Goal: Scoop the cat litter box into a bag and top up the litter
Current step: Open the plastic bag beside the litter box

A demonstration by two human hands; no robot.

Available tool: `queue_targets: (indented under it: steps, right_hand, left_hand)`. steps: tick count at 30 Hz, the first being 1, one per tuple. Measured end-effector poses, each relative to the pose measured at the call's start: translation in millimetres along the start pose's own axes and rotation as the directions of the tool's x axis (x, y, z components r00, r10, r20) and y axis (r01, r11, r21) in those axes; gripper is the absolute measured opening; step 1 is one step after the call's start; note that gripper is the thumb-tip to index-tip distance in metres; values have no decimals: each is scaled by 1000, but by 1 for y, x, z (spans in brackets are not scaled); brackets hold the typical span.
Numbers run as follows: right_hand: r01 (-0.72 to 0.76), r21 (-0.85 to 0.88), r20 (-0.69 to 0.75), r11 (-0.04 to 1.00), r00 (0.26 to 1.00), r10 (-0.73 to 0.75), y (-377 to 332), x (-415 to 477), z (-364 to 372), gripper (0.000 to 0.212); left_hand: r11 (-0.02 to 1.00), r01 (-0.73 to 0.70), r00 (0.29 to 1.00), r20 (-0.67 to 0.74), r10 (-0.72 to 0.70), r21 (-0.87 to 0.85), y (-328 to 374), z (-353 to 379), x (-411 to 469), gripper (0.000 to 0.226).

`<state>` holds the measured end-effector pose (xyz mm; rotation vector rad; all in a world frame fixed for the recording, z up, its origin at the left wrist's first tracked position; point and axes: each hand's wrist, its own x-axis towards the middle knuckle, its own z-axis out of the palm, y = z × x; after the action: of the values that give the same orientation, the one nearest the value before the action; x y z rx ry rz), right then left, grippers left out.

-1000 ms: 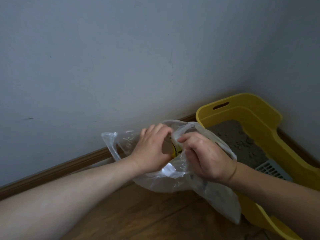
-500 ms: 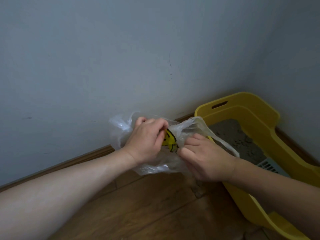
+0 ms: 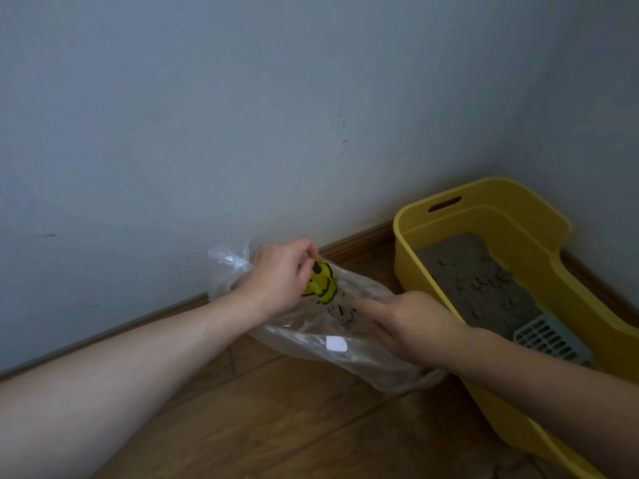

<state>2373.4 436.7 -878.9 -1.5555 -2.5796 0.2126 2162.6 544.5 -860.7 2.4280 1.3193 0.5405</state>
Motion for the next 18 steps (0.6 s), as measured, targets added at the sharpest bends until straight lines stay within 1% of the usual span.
queue_targets:
  steps: [2, 3, 4, 5, 6, 7, 9, 11, 12, 13, 15, 16, 18]
  right_hand:
    - [140, 24, -39, 990, 989, -139, -1, 5, 6, 37]
    - [196, 26, -27, 980, 980, -196, -1, 8, 11, 40]
    - [232, 15, 4, 973, 973, -232, 0, 12, 16, 43]
    - [233, 2, 35, 972, 972, -233, 0, 15, 20, 46]
    - [209, -25, 54, 978, 977, -208, 2, 16, 25, 49]
    - [165, -62, 67, 984, 985, -161, 4, 17, 28, 57]
    - [42, -111, 117, 993, 993, -29, 9, 16, 32, 83]
    - [-22, -101, 136, 995, 990, 35, 12, 14, 36, 97]
    - [-35, -97, 141, 995, 989, 49, 13, 13, 37, 101]
    - [-49, -95, 150, 994, 987, 63, 14, 12, 37, 103]
    - [-80, -79, 202, 994, 975, 95, 16, 9, 38, 107]
    - [-100, -63, 230, 993, 967, 111, 18, 8, 39, 110]
    - [-152, -28, 261, 988, 953, 154, 21, 6, 42, 117]
  left_hand:
    - [998, 0, 1000, -8, 0, -57, 3, 5, 0, 16]
    - [997, -7, 1000, -19, 6, -73, 3, 7, 0, 19]
    - [996, -23, 1000, -21, 21, -84, 4, 9, 1, 21]
    - [995, -56, 998, -19, 55, -84, 4, 11, 1, 21]
    - [992, -112, 993, -27, 111, -58, 4, 13, 1, 20]
    - [981, -194, 980, -50, 193, -2, 2, 16, 1, 17]
    - [918, -379, 913, -116, 392, 118, 0, 25, -3, 7]
    - [853, -502, 846, -123, 518, 141, -1, 37, -7, 4]
    - [847, -519, 846, -71, 528, 115, -4, 44, -9, 16]
    - [854, -512, 858, 11, 513, 87, -7, 51, -10, 33]
    - [902, -430, 888, 200, 415, 42, -19, 60, -11, 76]
    - [928, -373, 890, 289, 351, 22, -23, 61, -12, 95]
    - [960, -279, 863, 440, 250, 2, -30, 64, -14, 119]
